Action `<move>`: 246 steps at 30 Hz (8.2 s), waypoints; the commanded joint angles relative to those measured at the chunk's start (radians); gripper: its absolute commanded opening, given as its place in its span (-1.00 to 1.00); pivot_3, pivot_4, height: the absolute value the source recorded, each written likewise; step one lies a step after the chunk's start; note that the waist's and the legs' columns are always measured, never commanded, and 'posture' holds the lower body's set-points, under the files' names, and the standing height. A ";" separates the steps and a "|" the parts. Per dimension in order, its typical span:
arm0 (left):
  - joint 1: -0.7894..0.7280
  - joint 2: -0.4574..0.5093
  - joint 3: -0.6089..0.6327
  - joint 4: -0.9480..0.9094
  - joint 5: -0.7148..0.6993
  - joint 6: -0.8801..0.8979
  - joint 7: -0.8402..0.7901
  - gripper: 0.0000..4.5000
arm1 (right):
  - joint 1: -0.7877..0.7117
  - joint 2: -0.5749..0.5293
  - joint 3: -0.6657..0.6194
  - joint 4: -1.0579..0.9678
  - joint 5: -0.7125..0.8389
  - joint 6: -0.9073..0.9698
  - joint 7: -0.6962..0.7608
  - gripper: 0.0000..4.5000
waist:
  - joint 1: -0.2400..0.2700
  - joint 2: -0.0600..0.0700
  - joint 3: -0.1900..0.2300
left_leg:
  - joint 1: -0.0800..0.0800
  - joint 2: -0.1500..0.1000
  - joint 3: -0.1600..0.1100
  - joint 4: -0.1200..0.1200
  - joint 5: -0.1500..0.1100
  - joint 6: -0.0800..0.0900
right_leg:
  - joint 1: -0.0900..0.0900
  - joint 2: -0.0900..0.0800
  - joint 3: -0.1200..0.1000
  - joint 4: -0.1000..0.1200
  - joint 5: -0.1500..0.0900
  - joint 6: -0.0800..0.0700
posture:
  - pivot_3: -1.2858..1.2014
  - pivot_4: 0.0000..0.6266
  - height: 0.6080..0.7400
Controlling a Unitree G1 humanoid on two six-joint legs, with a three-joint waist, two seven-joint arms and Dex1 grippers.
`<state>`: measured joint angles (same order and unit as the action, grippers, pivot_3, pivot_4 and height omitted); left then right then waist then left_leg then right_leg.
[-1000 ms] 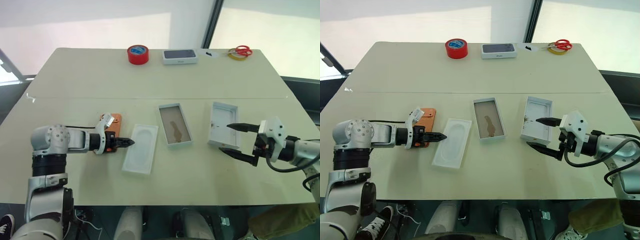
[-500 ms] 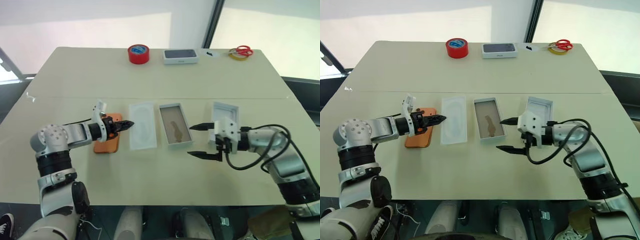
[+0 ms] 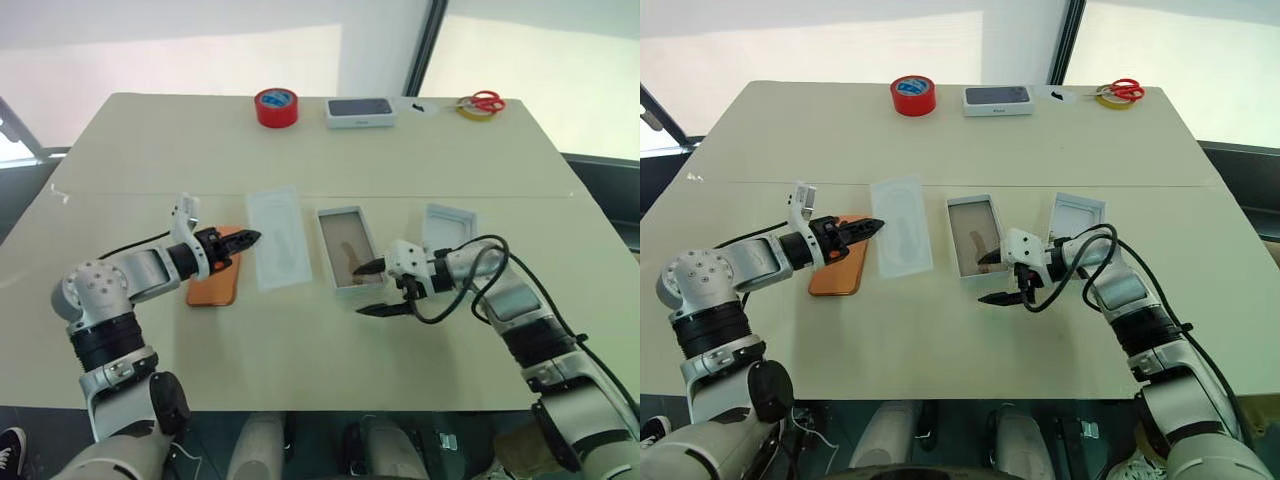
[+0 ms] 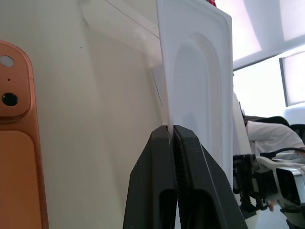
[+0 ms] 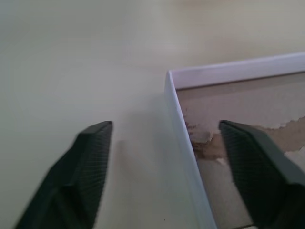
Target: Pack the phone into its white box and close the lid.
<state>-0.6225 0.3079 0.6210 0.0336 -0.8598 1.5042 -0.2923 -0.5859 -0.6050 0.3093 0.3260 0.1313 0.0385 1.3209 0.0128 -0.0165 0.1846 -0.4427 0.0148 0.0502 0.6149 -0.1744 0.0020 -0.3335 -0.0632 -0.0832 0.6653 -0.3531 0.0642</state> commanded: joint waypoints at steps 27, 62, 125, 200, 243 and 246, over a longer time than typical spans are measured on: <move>-0.078 -0.099 -0.097 0.018 -0.021 -0.048 0.039 -1.00 | 0.161 0.037 -0.015 -0.512 0.066 0.379 -0.160 -0.57 | 0.000 0.000 0.000 | 0.000 0.000 0.000 -0.001 0.000 -0.001 | 0.000 0.000 0.000 0.000 0.000 0.000 | 0.03 -0.52 1.00; -0.099 -0.105 -0.334 0.126 0.030 -0.158 -0.081 0.33 | 0.222 -0.172 -0.302 -0.308 0.134 0.164 -0.206 0.31 | 0.000 -0.001 0.001 | 0.000 0.000 0.001 0.000 0.000 0.000 | 0.000 0.000 0.001 -0.001 0.000 0.001 | 0.03 -0.52 1.00; 0.184 0.471 -0.323 0.218 0.164 -0.238 -0.409 0.36 | -0.327 0.597 0.291 0.226 -0.427 0.097 -0.571 -0.97 | -0.034 -0.003 0.000 | 0.001 0.000 0.001 -0.005 -0.001 -0.004 | -0.009 0.000 0.003 0.002 0.001 -0.001 | 0.03 -0.52 1.00; 0.086 0.102 -0.126 0.138 -0.063 -0.166 -0.355 -1.00 | 0.197 0.043 0.009 -0.405 -0.082 -0.055 -0.173 0.23 | -0.025 -0.002 -0.007 | 0.000 0.000 0.002 -0.006 -0.004 0.003 | -0.005 -0.002 0.004 -0.001 0.001 -0.001 | 0.03 -0.52 1.00; 0.076 -0.112 -0.115 0.051 -0.190 -0.053 -0.032 -1.00 | 0.124 0.018 -0.094 -0.371 0.022 0.145 -0.207 0.29 | -0.020 -0.007 -0.001 | -0.001 0.000 0.001 -0.004 -0.001 0.000 | -0.004 -0.001 0.003 -0.001 0.001 0.000 | 0.03 -0.52 1.00; 0.087 -0.126 -0.126 0.054 -0.161 -0.081 -0.014 -1.00 | 0.108 0.013 -0.100 -0.321 -0.002 0.100 -0.228 0.29 | -0.021 -0.007 -0.001 | -0.001 0.000 0.001 -0.004 -0.002 0.001 | -0.004 -0.001 0.003 -0.001 0.001 0.000 | 0.03 -0.52 1.00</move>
<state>-0.5286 0.1839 0.4942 0.1318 -1.0035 1.4460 -0.3086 -0.4631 -0.5875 0.2315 0.0029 0.1304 0.1670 1.1012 -0.0077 -0.0234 0.1832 -0.4432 0.0145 0.0517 0.6112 -0.1758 0.0032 -0.3374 -0.0640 -0.0801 0.6647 -0.3517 0.0640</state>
